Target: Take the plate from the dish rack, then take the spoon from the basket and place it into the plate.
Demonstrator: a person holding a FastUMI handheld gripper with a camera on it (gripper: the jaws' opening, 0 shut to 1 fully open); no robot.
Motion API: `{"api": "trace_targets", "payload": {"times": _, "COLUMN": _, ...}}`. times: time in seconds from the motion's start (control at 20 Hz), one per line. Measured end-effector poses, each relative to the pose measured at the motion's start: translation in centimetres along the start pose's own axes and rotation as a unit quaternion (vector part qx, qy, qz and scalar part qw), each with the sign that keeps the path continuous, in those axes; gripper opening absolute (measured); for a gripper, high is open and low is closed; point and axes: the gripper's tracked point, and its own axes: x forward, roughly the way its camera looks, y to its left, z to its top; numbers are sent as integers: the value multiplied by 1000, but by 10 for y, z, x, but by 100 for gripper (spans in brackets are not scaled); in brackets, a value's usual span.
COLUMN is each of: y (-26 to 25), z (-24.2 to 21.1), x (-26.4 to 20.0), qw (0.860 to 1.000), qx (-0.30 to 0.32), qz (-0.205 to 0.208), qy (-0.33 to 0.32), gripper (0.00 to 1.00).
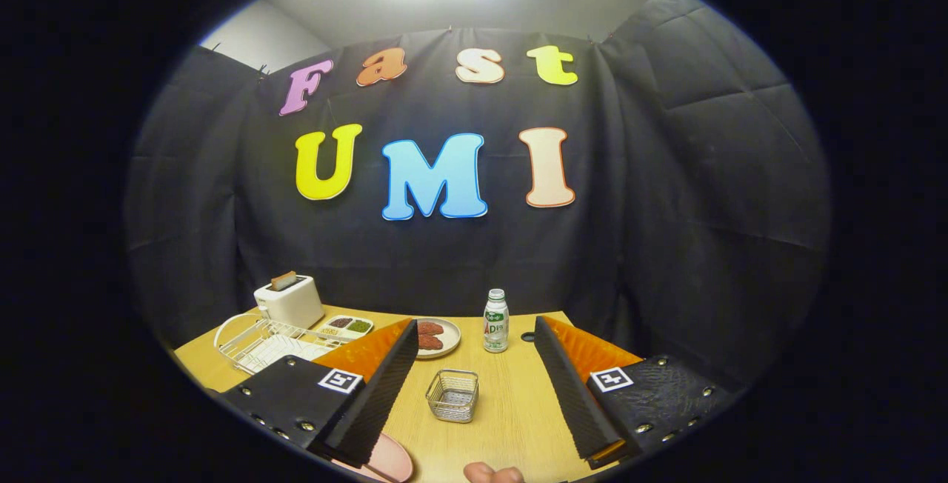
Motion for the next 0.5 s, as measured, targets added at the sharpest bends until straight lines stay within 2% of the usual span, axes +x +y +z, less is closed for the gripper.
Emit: {"api": "trace_targets", "payload": {"times": 0.5, "y": -54, "z": -36, "x": 43, "qw": 1000, "qx": 7, "qz": 0, "qy": -11, "gripper": 97}}
